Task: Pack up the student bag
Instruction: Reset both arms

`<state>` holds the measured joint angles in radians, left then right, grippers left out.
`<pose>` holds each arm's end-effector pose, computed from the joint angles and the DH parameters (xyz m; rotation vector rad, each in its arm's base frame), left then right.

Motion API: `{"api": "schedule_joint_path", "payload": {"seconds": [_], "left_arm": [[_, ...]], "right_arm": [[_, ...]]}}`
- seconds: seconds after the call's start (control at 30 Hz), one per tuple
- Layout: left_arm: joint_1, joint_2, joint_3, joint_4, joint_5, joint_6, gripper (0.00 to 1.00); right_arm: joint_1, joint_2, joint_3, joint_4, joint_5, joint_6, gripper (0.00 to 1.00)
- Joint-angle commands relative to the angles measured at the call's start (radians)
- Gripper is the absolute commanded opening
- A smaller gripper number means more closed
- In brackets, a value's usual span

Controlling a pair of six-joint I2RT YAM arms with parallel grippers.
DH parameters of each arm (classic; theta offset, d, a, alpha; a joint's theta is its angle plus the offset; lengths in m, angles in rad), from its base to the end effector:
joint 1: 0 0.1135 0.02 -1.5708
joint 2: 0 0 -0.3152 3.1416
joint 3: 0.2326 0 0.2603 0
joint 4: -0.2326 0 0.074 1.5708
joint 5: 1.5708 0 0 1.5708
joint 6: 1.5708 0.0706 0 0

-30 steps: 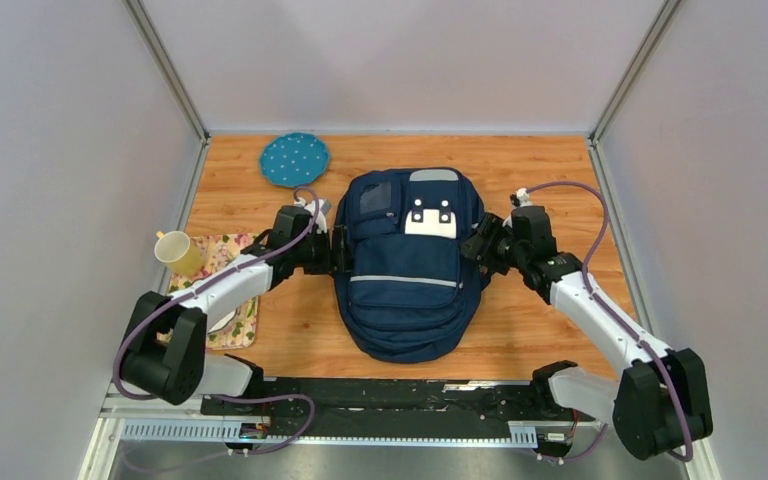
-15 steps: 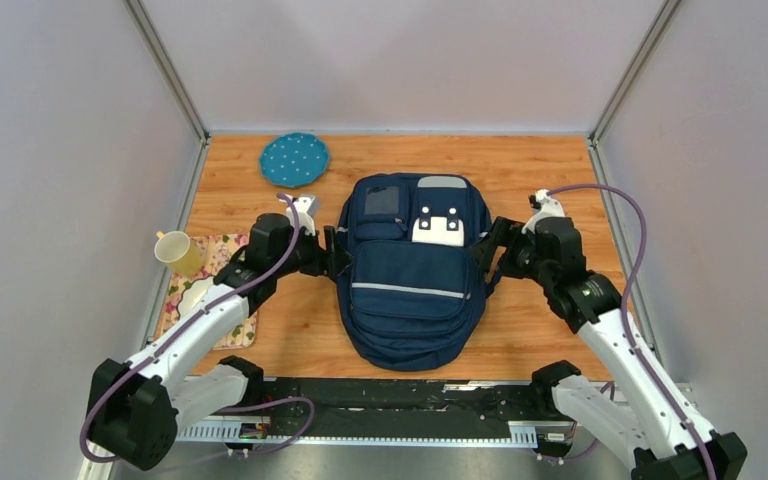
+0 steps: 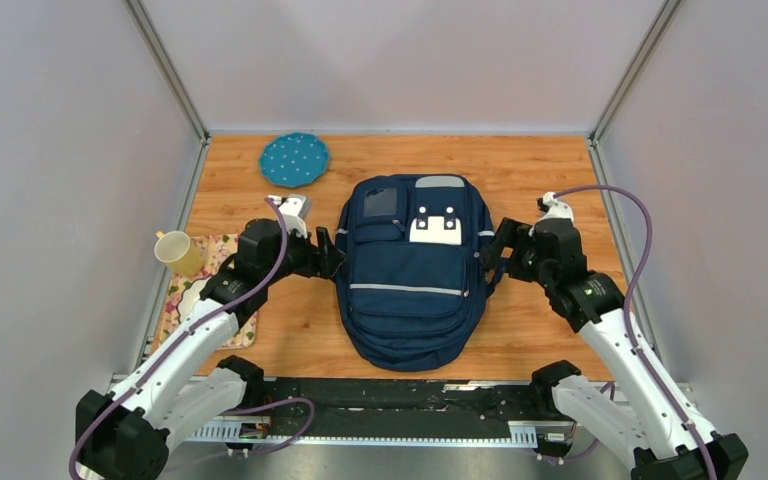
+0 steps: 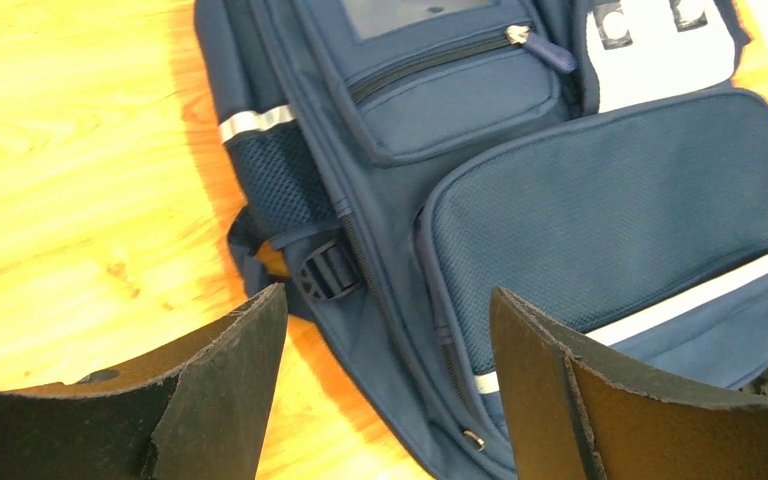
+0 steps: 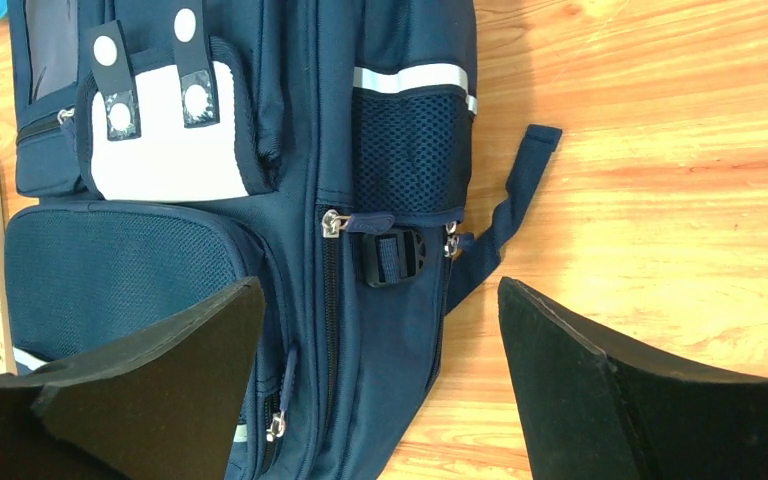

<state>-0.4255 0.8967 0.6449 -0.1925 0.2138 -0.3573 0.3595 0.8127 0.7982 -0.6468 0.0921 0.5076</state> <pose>0.1875 -0.1014 0.2933 0.2111 2.0668 -0.7049 0.1626 0.0542 0.3101 0.2174 2.2440 0.3687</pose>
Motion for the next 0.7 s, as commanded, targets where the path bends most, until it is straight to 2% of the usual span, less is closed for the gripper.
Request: {"api": "schedule_joint_path", "payload": {"seconds": [0.0,0.23,0.43,0.67], "left_arm": [[-0.002,-0.036,0.058,-0.111,-0.106,0.02,0.81],[-0.002,-0.082,0.044,-0.162,-0.175,0.012,0.81],[-0.004,-0.188,-0.033,-0.055,-0.148,0.026,0.82],[-0.002,-0.162,0.035,-0.163,-0.258,0.018,0.82]], "right_arm": [[-0.005,-0.013,0.05,-0.025,0.05,0.016,0.9],[-0.014,-0.084,-0.014,-0.028,0.116,0.025,0.9],[-0.016,-0.145,-0.059,-0.025,0.169,0.038,0.9],[-0.017,-0.214,-0.073,-0.002,0.163,0.058,0.9]]}}
